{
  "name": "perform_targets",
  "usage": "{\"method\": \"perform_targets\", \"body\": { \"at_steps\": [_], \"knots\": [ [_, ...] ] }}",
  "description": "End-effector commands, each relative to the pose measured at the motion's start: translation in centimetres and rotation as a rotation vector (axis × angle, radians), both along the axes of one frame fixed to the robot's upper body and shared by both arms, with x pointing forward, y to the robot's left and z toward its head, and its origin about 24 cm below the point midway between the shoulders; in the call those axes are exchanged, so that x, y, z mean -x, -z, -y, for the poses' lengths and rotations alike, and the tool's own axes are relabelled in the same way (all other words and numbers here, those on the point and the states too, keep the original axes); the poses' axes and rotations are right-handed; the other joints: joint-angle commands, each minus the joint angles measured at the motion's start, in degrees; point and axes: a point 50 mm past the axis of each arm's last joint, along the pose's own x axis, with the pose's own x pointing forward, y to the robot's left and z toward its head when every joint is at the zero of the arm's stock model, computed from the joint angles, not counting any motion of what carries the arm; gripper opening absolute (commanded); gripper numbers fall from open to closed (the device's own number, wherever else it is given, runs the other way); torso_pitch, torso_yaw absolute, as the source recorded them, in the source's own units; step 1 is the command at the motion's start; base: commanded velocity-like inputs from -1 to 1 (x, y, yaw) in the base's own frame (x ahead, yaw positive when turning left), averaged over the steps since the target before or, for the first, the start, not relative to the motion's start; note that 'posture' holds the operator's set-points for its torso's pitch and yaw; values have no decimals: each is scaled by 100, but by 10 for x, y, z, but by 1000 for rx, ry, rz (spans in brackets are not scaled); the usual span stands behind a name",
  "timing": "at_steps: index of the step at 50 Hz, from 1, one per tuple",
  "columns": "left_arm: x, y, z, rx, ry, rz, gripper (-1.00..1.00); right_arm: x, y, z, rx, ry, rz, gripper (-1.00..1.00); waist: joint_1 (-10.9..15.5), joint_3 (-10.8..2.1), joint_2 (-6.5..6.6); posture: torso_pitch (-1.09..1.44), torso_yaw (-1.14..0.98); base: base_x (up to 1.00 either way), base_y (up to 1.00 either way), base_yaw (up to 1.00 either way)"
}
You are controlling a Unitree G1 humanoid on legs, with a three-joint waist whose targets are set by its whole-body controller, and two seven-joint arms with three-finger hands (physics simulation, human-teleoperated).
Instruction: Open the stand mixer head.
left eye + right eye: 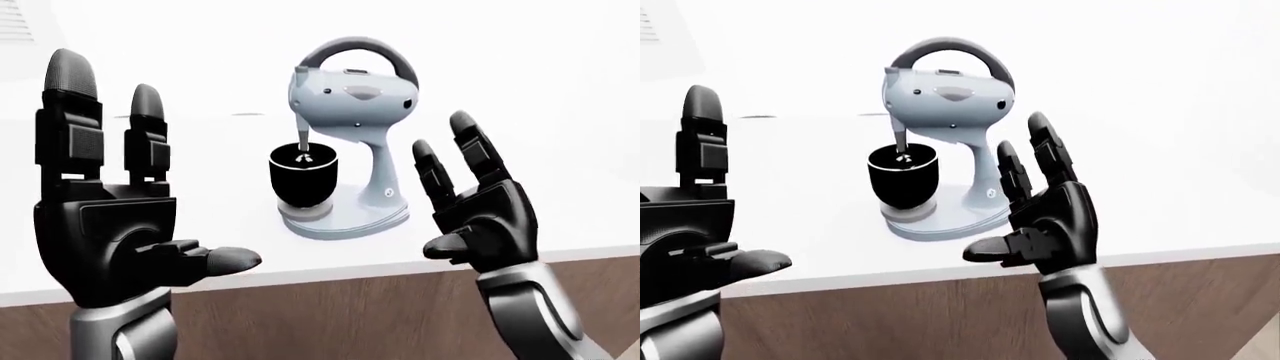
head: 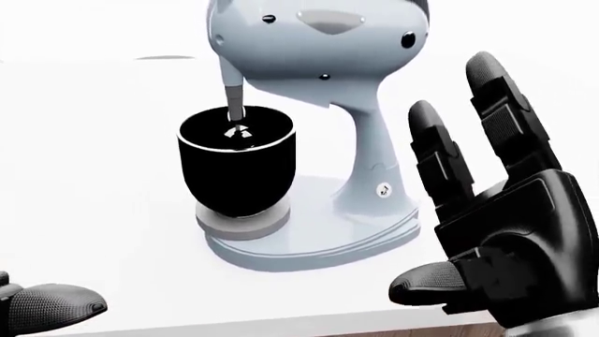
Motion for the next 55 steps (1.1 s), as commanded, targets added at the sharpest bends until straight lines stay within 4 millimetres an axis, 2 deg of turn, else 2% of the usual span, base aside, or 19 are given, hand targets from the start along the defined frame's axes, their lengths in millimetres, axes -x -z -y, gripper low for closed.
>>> {"method": "perform_targets", "body": {
  "at_steps": [1,18,35,55],
  "knots": [
    [4,-7,1,-6,6,52,95,1,-8,1,-5,9,47,100,2,17,11,-41,0,0,0,0],
    [4,-7,2,-5,4,51,95,-2,12,-4,25,-2,-44,100,10,30,3,-41,0,0,0,0],
    [3,-7,1,2,5,46,95,-12,10,-6,34,10,-104,100,21,25,6,-41,0,0,0,0],
    [2,-6,0,4,2,45,95,-25,25,-8,60,9,-175,100,37,17,13,-41,0,0,0,0]
  ]
}}
